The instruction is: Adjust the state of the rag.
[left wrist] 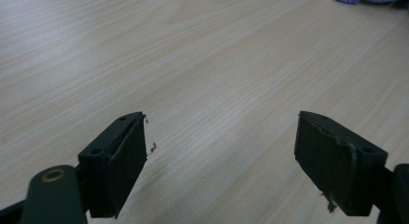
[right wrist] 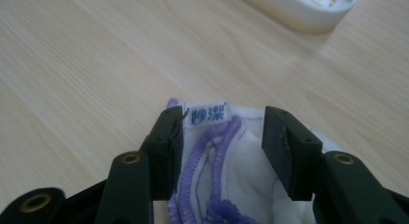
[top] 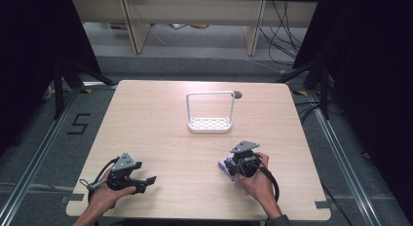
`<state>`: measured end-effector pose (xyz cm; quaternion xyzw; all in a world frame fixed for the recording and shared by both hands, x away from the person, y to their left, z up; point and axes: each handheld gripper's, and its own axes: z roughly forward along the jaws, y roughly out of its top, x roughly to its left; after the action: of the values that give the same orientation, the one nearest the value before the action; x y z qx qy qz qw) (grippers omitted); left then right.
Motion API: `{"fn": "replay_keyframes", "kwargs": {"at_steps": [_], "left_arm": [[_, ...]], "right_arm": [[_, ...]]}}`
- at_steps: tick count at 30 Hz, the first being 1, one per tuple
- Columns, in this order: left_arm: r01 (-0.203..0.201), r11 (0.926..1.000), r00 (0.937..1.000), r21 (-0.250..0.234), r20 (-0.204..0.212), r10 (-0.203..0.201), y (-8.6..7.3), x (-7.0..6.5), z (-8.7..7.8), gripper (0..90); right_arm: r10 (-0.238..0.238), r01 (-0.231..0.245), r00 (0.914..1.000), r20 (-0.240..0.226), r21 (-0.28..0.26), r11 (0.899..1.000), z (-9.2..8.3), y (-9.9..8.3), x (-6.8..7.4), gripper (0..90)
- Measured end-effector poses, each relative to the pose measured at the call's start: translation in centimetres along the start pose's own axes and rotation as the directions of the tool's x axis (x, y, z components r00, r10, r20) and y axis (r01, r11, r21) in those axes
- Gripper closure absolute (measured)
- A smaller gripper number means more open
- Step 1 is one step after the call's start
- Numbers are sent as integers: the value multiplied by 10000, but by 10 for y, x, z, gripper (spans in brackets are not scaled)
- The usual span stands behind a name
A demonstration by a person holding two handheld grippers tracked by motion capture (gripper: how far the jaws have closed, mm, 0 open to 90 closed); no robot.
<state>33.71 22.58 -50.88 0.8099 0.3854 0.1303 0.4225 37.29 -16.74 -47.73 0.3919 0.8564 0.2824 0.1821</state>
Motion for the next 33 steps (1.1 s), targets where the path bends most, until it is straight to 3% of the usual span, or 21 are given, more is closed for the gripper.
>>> {"fn": "replay_keyframes", "kwargs": {"at_steps": [2, 3, 8, 9, 10, 11, 12, 13, 15, 16, 20, 23, 26, 29, 30, 31, 33], "left_arm": [[-16, 10000, 10000, -40, 59, 16, 0, 1, 0, 182], [-81, 9999, 9999, 123, -63, 81, 0, 1, -1, 182], [-212, 9997, 9998, 144, 54, 211, 0, 0, -1, 183], [-212, 9997, 9998, 144, 54, 211, 0, 0, -1, 184], [126, 9999, 9999, -115, 75, -125, 1, -2, 1, 184], [180, 9998, 9998, -126, 106, -179, 1, -2, 2, 184], [-92, 9999, 9998, 44, 204, 91, 1, 0, 1, 184], [251, 9996, 9994, -137, 259, -247, 1, -2, 3, 185], [100, 9999, 9994, -81, 322, -98, 3, -3, 4, 188], [284, 9989, 9988, -361, 419, -269, 4, -5, 7, 188], [-175, 9987, 9972, -488, 722, 211, 12, -16, 12, 196], [-710, 9957, 9925, -590, 955, 764, 21, -28, 21, 200], [-1118, 9921, 9861, -571, 1172, 1178, 34, -41, 37, 200], [-1288, 9887, 9760, -765, 1669, 1400, 48, -56, 54, 199], [-1291, 9885, 9737, -790, 1789, 1415, 53, -61, 59, 198], [-1231, 9886, 9709, -863, 1957, 1380, 58, -66, 64, 197], [-1528, 9829, 9657, -1029, 1957, 1706, 71, -74, 73, 193]], "right_arm": [[-97, 96, 9999, 86, 94, 9999, 2, -1, 0, 531], [-315, 307, 9992, 251, 330, 9990, 6, -2, 0, 634], [-704, 696, 9972, 264, 310, 9971, 5, -3, -2, 839], [-829, 824, 9963, 224, 187, 9964, 2, -3, -3, 849], [-741, 741, 9970, 242, 20, 9972, -3, -2, -2, 856], [-819, 823, 9963, 257, -170, 9965, -7, -1, -4, 858], [-738, 742, 9972, 128, -345, 9966, -13, 0, -5, 859], [-689, 695, 9975, 130, -553, 9960, -20, 2, -6, 860], [-538, 564, 9981, 305, -891, 9944, -35, 3, -6, 861], [-542, 569, 9981, 286, -1030, 9930, -42, 3, -8, 861], [-240, 289, 9993, 299, -1765, 9839, -65, 0, -20, 862], [271, -253, 9996, 64, -2020, 9791, -78, -5, -27, 863], [434, -455, 9990, -145, -2237, 9736, -86, -10, -30, 863], [370, -455, 9985, -397, -2411, 9694, -89, -13, -32, 864], [719, -823, 9960, -527, -2327, 9691, -91, -14, -29, 864], [683, -800, 9961, -565, -2420, 9670, -92, -15, -29, 864], [380, -527, 9972, -641, -2461, 9678, -94, -14, -30, 864]]}}
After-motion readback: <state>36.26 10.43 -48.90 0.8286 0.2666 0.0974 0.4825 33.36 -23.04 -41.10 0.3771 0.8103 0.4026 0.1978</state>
